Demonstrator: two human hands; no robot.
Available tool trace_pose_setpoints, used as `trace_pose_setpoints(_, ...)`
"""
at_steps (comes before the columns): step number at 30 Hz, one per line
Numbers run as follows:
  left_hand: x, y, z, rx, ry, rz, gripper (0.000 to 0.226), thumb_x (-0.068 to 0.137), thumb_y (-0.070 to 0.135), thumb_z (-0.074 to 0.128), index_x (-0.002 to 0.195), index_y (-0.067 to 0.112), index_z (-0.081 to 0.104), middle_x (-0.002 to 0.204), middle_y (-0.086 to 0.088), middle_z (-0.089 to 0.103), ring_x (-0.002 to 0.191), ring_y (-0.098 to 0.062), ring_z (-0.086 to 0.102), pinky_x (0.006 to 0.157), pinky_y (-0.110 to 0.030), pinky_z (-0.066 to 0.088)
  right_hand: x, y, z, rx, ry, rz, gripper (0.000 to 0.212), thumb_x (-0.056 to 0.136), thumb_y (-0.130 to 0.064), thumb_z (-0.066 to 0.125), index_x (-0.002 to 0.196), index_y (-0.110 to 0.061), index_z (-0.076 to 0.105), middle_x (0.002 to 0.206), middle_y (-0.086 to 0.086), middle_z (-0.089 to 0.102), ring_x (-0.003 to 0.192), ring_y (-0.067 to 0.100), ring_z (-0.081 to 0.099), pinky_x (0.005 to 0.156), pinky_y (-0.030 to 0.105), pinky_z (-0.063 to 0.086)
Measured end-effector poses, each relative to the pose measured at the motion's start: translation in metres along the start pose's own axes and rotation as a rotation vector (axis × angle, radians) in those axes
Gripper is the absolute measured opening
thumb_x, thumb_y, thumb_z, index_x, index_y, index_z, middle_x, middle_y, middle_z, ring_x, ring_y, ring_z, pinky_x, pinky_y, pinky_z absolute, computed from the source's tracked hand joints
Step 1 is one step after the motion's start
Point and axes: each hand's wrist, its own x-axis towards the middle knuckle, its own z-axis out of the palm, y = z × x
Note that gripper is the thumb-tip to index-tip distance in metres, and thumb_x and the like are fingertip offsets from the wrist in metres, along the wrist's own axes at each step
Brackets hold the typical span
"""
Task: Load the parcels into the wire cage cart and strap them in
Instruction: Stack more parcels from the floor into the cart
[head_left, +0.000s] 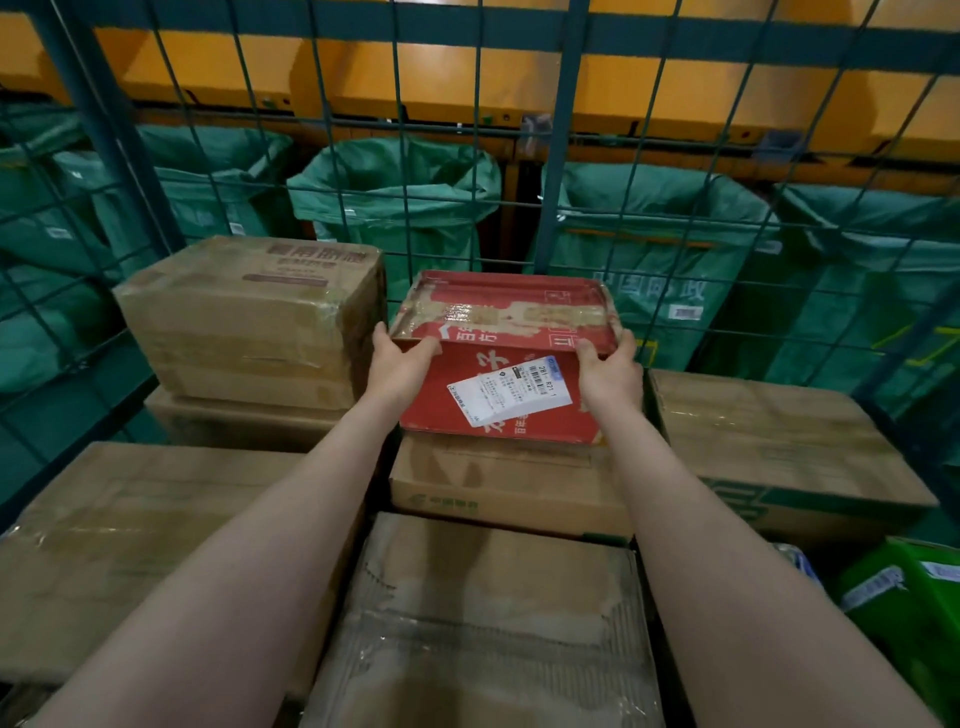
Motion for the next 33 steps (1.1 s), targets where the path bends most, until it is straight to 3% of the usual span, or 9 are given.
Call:
trace_pose_setpoints(3,-0.007,0.001,0.002,-0.028,-0.005,-0.008,0.080,0.092,0.025,0.054,0.151,0.021,0.001,0.130,-0.009,0.047,0.071,-0.013,0.057,0.052,-0.025,0.042,-0.003,0.005,-0.002,0.013,-0.007,0.067,0.066,0.097,-0.048,0.039,0.150,-0.024,0.010,0.138,0.014,0.044,0.104,0.034,0.059,0.083,0.043,0.051)
trace_pose_setpoints(6,-0.010,0.001,0.003,-0.018,-0.017,0.014,0.080,0.089,0.026,0.057,0.150,0.022,0.006,0.134,-0.010,0.045,0.078,-0.015,0.059,0.053,-0.025,0.044,-0.005,0.009,-0.004,0.095,0.009,0.099,0.063,0.095,-0.047,0.042,0.148,-0.022,0.017,0.135,0.014,0.048,0.102,0.034,0.061,0.075,0.037,0.051)
trace_pose_setpoints(11,-0.026,-0.002,0.001,-0.009,-0.019,0.040,0.067,0.091,0.026,0.056,0.145,0.016,0.017,0.123,-0.006,0.047,0.074,-0.010,0.055,0.053,-0.023,0.042,-0.017,0.015,-0.014,0.102,0.134,0.140,0.047,0.096,-0.039,0.040,0.136,-0.018,0.030,0.126,0.015,0.054,0.098,0.034,0.061,0.066,0.034,0.045)
trace_pose_setpoints(19,-0.040,-0.007,-0.007,-0.020,-0.015,0.032,0.062,0.092,0.025,0.056,0.141,0.013,0.021,0.114,-0.006,0.048,0.075,-0.009,0.054,0.056,-0.023,0.043,-0.036,0.020,-0.019,0.005,0.115,0.097,0.048,0.099,-0.036,0.037,0.140,-0.015,0.025,0.126,0.018,0.053,0.098,0.034,0.061,0.056,0.028,0.037)
trace_pose_setpoints(22,-0.041,-0.011,-0.009,-0.026,0.004,0.045,0.065,0.091,0.024,0.056,0.143,0.014,0.018,0.117,-0.006,0.048,0.077,-0.009,0.055,0.057,-0.024,0.044,-0.038,0.021,-0.017,-0.006,0.111,0.089,0.049,0.098,-0.037,0.038,0.140,-0.015,0.025,0.126,0.018,0.053,0.095,0.034,0.062,0.061,0.032,0.043)
trace_pose_setpoints(26,-0.045,-0.019,-0.007,-0.021,0.018,0.085,0.064,0.088,0.020,0.058,0.141,0.018,0.021,0.123,-0.007,0.050,0.083,-0.012,0.058,0.069,-0.030,0.050,-0.043,0.024,-0.019,0.018,0.168,0.107,0.050,0.097,-0.038,0.040,0.139,-0.016,0.028,0.126,0.016,0.053,0.095,0.035,0.062,0.069,0.037,0.050)
trace_pose_setpoints(33,-0.047,-0.021,-0.006,0.056,0.005,0.101,0.067,0.089,0.022,0.060,0.142,0.017,0.020,0.123,-0.007,0.051,0.078,-0.010,0.056,0.063,-0.026,0.047,-0.045,0.026,-0.023,0.007,0.187,0.090,0.047,0.097,-0.037,0.040,0.138,-0.015,0.031,0.128,0.015,0.052,0.099,0.035,0.061,0.069,0.035,0.047)
